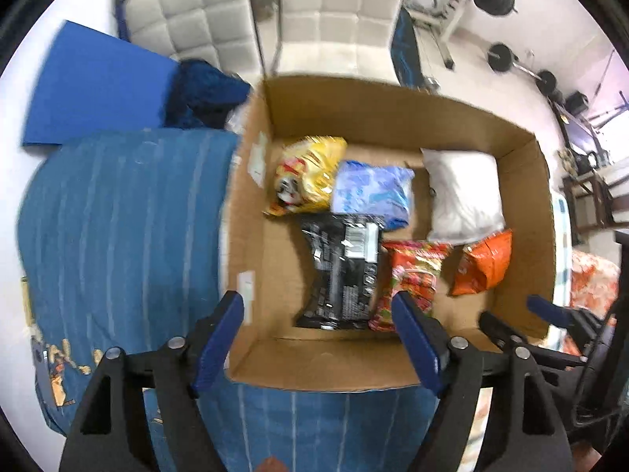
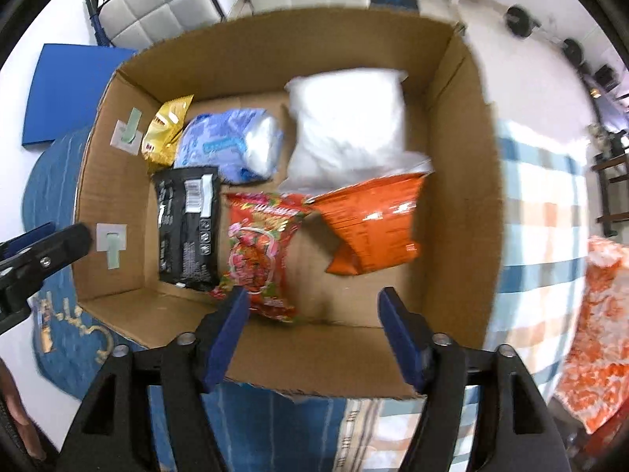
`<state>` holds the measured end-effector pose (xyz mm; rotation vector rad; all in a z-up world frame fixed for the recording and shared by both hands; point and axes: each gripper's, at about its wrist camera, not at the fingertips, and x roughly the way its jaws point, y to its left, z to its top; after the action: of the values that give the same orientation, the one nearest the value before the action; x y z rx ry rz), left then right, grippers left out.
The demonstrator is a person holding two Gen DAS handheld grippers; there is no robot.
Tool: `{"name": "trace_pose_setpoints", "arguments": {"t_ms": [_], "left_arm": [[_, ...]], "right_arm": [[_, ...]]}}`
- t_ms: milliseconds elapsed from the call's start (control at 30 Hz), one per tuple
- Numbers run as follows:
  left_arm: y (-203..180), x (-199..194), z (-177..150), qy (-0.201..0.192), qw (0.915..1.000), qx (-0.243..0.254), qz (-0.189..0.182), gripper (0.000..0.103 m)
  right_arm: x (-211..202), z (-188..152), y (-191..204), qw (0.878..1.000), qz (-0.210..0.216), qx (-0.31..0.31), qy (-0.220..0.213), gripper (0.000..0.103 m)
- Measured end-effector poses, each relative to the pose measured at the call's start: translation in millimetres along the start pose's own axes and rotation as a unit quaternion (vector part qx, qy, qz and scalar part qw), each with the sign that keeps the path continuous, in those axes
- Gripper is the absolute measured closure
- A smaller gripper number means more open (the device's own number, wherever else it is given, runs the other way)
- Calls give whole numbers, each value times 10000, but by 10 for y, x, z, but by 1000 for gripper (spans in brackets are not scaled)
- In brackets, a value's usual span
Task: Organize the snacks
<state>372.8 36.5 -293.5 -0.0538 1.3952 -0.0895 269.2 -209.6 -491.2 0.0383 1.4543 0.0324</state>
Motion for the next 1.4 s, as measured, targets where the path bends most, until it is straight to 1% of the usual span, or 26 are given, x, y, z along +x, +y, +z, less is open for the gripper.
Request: {"name": "trace_pose_setpoints", "arguments": {"t_ms": [33, 100, 133, 200, 267, 300, 367, 533, 667, 700, 833, 1033, 1133, 1200, 1400], "left_arm": [[-5, -33, -42, -112, 9999, -1, 86, 19], [-7, -88, -101, -230, 9996, -4, 186, 12], [-3, -109, -125, -255, 9995, -31, 170, 9], [-6, -102, -148, -277, 9996, -49, 97, 6], [-11, -104, -179, -319, 9994, -39, 85, 6], [-21, -99, -190, -329, 9994, -44, 106, 5], [-29, -107, -212, -345, 9993, -43, 117, 5], [-87, -220, -280, -477, 9987, 19, 167, 5], [-156, -476, -376, -683, 9973, 74, 250, 5], [-170, -572, -415, -786, 9966, 65, 236, 5], [-194, -944, -588, -1122, 9936, -5, 155, 5], [-232, -1453, -844, -1349, 9909, 4, 2, 5], [-271, -1711, -991, -1497, 9887, 66, 19, 5], [-290, -1837, -1087, -1547, 9879, 97, 93, 5], [-309, -2174, -1390, -1638, 9864, 113, 69, 5]], "right_arm": [[-64, 40, 60, 9999, -51, -8, -110, 18], [-106, 82, 114, 9995, -187, -12, -257, 17], [-153, 55, 121, 9991, -273, -20, -332, 17], [-283, 41, 64, 9987, -301, -20, -412, 17], [-339, -6, 67, 9984, -334, 12, -456, 16], [-337, 27, 50, 9984, -305, 41, -470, 8], [-352, 25, 36, 9984, -255, 121, -498, 0], [-415, -36, 23, 9980, -238, 233, -542, 0], [-563, -120, 7, 9973, -181, 299, -649, 0], [-620, -148, 9, 9969, -174, 297, -702, 0], [-941, -333, 16, 9948, -145, 267, -971, 0], [-1484, -684, 12, 9908, -27, 196, -1338, 0], [-1775, -872, 9, 9887, 90, 190, -1482, 0], [-1949, -994, 7, 9873, 157, 204, -1567, 0], [-2440, -1369, 0, 9839, 310, 238, -1745, 0]]}}
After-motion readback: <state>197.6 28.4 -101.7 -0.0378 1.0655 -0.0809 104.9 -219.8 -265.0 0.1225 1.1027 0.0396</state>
